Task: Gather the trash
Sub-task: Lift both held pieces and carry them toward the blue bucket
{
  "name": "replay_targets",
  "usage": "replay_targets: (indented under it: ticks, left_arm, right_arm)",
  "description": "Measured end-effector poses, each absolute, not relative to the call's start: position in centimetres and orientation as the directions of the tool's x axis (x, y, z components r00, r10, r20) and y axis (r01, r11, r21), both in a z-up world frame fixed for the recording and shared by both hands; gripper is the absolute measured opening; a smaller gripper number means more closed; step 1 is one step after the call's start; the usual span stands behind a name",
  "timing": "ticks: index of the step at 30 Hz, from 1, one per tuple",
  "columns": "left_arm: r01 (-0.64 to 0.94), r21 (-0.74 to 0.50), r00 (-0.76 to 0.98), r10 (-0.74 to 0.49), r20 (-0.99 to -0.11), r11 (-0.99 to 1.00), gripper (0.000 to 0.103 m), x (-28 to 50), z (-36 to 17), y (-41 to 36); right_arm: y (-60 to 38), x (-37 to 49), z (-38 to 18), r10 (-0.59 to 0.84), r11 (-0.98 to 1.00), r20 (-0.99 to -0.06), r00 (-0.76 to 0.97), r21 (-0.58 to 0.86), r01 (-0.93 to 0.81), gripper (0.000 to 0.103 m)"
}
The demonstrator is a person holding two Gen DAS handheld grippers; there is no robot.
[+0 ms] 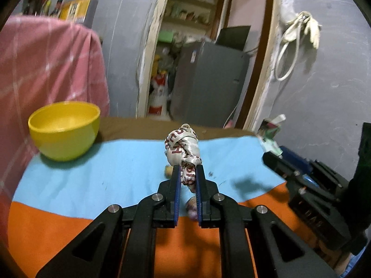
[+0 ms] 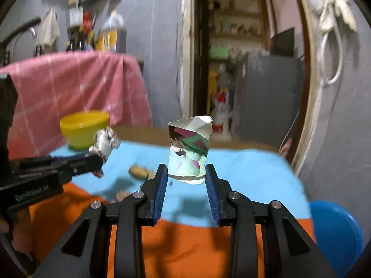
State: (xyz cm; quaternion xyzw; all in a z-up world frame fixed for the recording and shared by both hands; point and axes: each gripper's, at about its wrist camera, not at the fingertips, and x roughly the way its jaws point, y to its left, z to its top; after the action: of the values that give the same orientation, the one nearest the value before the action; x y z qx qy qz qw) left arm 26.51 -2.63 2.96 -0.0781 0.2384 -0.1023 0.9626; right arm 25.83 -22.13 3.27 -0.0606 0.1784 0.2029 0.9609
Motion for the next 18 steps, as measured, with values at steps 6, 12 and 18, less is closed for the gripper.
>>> replay_targets:
  ticks: [6, 12, 18]
  left_arm:
    - [0.218, -0.169, 0.905, -0.264, -0.333, 0.961, 0.009, 25.4, 4.9, -5.0]
    - [0.296, -0.143, 0.911, -0.324, -0.254, 0.944, 0.009, 25.3, 6.7, -8.2]
    - [0.377, -0.142, 0.887, -0.401, -0.229, 0.915, 0.009, 26.0, 7.8, -12.1]
  right_arm:
    - [-24.6, 23.5, 5.6, 0.335, 0.936, -0.191, 0.923, -0.049, -0.350, 0.031]
    - [-28.0, 21.1, 7.3, 0.245, 0.967, -0.050, 0.968, -0.058, -0.248, 0.031]
    - [-31.6, 19.7, 8.0, 0.146, 0.988, 0.004, 0.989, -0.051, -0.145, 0.031]
